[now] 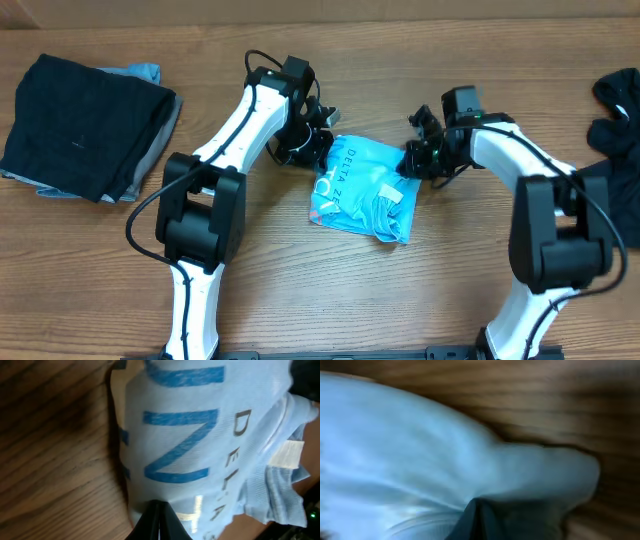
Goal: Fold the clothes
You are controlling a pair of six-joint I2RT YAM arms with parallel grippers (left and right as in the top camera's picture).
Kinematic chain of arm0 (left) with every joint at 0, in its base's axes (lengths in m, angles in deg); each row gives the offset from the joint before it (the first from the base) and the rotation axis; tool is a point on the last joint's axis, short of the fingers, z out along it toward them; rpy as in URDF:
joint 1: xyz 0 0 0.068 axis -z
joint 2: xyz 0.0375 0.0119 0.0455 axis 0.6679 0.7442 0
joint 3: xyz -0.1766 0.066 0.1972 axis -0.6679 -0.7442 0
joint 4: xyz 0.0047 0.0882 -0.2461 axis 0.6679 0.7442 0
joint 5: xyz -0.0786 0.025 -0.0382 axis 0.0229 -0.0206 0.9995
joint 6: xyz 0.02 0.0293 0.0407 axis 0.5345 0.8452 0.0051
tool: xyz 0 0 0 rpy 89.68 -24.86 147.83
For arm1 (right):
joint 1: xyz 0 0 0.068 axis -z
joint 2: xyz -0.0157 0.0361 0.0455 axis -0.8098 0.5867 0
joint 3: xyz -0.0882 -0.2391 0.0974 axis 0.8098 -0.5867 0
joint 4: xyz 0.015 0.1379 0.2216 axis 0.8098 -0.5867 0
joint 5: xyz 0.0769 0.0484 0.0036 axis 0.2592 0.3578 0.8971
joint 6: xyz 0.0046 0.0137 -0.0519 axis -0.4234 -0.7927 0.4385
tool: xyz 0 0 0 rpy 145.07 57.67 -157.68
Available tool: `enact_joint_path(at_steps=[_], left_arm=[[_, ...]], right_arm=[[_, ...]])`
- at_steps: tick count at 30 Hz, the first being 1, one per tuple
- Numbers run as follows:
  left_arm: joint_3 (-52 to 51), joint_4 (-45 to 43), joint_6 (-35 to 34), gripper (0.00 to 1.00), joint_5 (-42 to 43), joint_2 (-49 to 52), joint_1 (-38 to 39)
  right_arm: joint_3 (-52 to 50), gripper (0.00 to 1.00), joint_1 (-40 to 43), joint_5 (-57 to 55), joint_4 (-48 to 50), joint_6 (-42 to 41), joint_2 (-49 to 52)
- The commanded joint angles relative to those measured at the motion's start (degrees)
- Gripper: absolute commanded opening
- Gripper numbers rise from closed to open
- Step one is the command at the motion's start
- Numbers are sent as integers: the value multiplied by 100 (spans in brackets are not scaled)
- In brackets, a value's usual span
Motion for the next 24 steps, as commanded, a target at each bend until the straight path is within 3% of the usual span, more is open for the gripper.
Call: enact_joint_path(at_steps=[1, 7, 17, 20, 24], left_arm=[[-337, -175, 195, 5, -153, 46, -4], [-348, 33, 166, 4, -1421, 42, -55], [678, 101, -149, 4, -1169, -822, -92], [595, 55, 210, 4, -649, -748, -74], [420, -313, 236, 4, -411, -570, -52]], right_arm=[[-50, 4, -11, -595, -59, 33, 391], [22, 4, -11, -1071, -330, -70, 278], [807, 4, -11, -173, -1051, -175, -1261], [804, 4, -83, -144, -1895, 151, -2243], [798, 4, -459, -98, -2815, 398, -2697]])
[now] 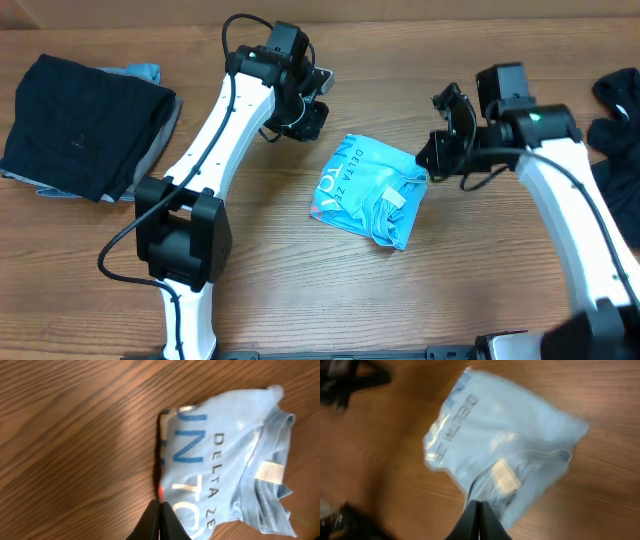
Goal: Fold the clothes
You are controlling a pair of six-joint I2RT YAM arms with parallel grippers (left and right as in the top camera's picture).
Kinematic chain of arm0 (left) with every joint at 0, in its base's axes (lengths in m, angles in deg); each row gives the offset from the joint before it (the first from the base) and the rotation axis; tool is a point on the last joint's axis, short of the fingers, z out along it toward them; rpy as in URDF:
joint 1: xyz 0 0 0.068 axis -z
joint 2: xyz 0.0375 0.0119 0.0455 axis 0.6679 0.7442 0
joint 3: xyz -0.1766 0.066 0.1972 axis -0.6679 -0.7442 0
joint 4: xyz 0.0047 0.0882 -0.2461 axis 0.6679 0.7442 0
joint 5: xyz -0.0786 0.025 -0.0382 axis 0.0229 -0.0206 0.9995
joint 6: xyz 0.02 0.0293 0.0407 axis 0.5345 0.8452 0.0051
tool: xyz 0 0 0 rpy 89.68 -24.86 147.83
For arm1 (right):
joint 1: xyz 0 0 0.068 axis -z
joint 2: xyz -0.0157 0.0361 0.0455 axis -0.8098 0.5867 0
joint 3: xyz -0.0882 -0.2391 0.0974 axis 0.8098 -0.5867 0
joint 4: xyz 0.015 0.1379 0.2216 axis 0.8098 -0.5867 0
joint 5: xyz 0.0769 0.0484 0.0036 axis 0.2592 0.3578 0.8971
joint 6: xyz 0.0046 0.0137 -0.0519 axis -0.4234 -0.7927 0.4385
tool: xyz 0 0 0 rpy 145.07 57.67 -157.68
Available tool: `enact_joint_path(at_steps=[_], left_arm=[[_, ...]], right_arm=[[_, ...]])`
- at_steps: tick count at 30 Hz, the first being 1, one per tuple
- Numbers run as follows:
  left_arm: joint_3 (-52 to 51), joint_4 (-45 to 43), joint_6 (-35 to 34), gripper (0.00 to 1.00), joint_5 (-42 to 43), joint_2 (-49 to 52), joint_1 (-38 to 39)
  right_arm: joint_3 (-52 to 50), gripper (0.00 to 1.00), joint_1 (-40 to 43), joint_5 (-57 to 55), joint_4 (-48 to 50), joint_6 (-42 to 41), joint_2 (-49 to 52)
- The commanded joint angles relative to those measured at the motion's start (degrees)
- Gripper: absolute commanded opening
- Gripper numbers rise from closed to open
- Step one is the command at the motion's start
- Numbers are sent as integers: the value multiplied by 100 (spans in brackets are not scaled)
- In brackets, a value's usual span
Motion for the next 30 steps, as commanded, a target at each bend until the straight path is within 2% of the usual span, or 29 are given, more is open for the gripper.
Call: enact_joint_path(at_steps=[1, 4, 7, 9, 13, 17, 22, 27, 30], left_arm=[[-192, -350, 175, 4, 522, 262, 17], [-208, -514, 175, 4, 1010, 503, 24], [-208, -691, 175, 4, 1333, 758, 101], [-208, -761, 177, 4, 1329, 857, 203], [-208, -809, 179, 4, 1152, 999, 437], [-208, -809, 179, 4, 844, 1008, 573], [-208, -815, 179, 4, 765, 1012, 616], [-216, -809, 219, 4, 625, 1012, 616], [-229, -791, 221, 4, 459, 1012, 616]], right_arm=[[72, 4, -452, 114, -514, 378, -140], [-92, 4, -789, 116, -625, 560, -127], [-409, 4, -1019, 118, -319, 671, -122], [-697, 4, -1045, 269, 61, 671, -122], [-1582, 4, -1045, 1314, 1154, 837, -72], [-2122, 4, -1045, 1823, 1502, 1121, 15], [-2564, 4, -1045, 1762, 1847, 1115, 72], [-2761, 4, -1045, 848, 1919, 807, 72], [-2874, 4, -1045, 693, 1963, 745, 72]])
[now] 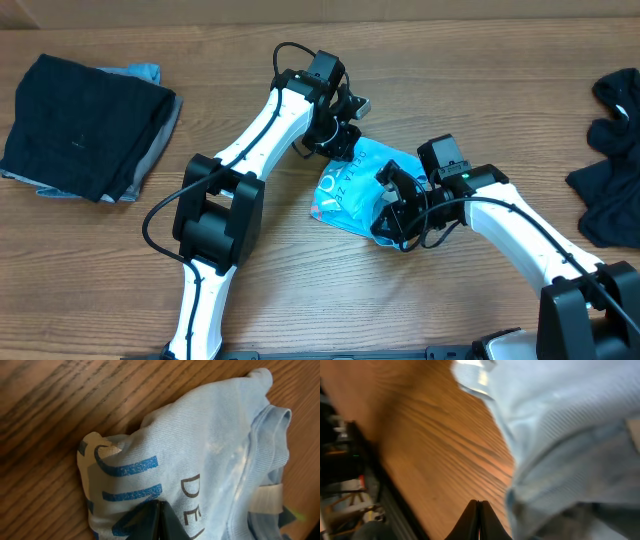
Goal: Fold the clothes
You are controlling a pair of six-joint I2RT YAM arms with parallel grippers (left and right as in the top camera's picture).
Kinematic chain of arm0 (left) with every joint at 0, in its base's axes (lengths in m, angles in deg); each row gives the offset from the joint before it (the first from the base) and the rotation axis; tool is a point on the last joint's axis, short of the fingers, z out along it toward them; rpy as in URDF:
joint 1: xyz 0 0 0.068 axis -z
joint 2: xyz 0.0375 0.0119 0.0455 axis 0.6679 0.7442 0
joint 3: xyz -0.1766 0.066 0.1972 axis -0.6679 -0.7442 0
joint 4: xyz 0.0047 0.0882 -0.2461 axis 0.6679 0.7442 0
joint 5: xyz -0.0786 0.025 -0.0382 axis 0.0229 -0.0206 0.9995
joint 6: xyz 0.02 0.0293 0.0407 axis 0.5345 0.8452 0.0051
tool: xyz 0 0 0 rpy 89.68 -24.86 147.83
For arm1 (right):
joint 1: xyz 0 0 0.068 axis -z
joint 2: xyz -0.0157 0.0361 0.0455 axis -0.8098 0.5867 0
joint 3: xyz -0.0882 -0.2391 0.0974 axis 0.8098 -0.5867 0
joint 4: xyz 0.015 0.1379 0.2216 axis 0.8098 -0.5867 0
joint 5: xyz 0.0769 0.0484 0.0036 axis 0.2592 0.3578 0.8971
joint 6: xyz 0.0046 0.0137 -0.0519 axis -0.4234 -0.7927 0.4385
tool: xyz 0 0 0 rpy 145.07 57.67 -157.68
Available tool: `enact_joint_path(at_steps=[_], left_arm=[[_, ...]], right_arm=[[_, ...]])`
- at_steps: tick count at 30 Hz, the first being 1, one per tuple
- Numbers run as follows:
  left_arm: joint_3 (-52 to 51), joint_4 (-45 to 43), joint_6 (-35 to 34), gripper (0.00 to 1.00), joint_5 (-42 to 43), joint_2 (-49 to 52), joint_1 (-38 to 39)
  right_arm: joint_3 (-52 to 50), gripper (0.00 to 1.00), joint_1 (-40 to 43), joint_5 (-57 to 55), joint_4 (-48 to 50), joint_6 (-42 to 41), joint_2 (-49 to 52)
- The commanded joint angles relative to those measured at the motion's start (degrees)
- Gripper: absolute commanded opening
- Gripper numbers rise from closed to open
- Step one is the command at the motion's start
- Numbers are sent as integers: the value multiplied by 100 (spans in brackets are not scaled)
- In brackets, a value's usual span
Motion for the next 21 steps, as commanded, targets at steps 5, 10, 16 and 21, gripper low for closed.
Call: enact_joint_path(at_steps=[5, 10, 16, 21], left_arm=[[-57, 33, 116, 4, -264, 61, 15], [-57, 52, 157, 4, -363, 59, 15], [-57, 162, 160, 4, -732, 61, 11], [20, 221, 175, 4, -695, -2, -11]], right_arm=[[-332, 4, 0, -949, 162, -450, 13], [-555, 4, 46, -2251, 424, -1401, 13], [-706, 4, 59, -2763, 734, -1941, 22], [-664, 4, 59, -2247, 647, -1934, 20]])
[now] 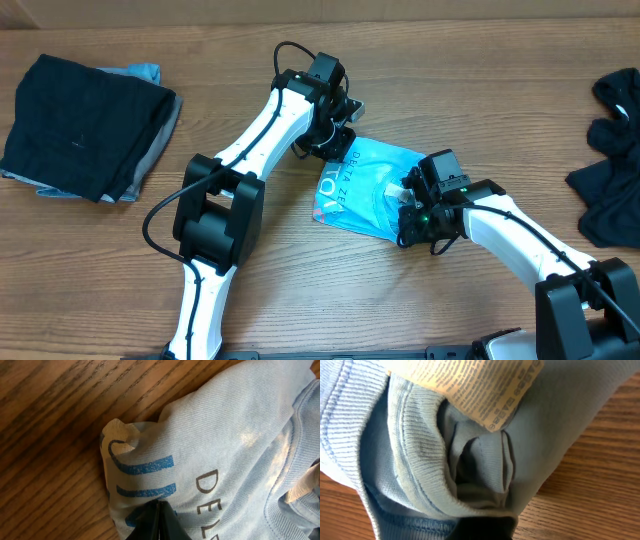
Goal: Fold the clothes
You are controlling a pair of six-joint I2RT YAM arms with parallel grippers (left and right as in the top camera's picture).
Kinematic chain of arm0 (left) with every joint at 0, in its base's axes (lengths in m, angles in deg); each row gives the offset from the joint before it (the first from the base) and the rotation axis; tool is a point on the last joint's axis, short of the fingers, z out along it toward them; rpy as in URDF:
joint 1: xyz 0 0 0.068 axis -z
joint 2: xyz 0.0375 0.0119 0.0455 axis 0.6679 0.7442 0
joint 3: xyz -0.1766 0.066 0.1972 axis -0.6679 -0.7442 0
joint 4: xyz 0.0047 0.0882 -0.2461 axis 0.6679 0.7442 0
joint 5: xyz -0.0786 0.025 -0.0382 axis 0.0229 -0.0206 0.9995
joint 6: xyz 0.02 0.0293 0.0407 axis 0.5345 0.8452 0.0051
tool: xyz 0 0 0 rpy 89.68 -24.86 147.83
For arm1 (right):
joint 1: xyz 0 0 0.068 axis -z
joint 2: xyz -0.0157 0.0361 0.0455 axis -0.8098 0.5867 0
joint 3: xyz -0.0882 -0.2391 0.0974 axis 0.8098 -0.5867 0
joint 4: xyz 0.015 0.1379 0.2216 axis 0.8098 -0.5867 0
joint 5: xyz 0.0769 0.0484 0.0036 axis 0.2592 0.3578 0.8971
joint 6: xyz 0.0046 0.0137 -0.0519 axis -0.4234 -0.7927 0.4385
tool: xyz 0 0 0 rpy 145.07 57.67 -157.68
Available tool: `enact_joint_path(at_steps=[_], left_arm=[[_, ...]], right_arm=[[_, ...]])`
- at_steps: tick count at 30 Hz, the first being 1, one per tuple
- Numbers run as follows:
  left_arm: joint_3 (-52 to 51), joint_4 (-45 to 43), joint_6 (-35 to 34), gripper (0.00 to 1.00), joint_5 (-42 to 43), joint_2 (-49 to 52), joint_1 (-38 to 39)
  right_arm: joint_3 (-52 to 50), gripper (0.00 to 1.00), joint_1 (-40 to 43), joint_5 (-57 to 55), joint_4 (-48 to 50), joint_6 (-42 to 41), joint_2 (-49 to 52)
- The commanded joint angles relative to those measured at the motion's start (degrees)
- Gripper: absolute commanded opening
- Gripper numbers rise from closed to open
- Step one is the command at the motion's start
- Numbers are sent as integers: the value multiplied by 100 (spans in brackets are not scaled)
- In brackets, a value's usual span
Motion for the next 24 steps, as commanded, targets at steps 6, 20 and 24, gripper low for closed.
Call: enact_joint_path(at_steps=[6, 20, 24], left_arm=[[286, -66, 118, 9, 52, -850, -160], [271, -63, 260, 4, 1453, 96, -330], [260, -2, 409, 4, 1458, 289, -323]], right_arm=[[1478, 4, 28, 420, -973, -122, -295], [809, 4, 28, 1270, 957, -205, 702], [446, 4, 98, 1261, 1182, -221, 1606]])
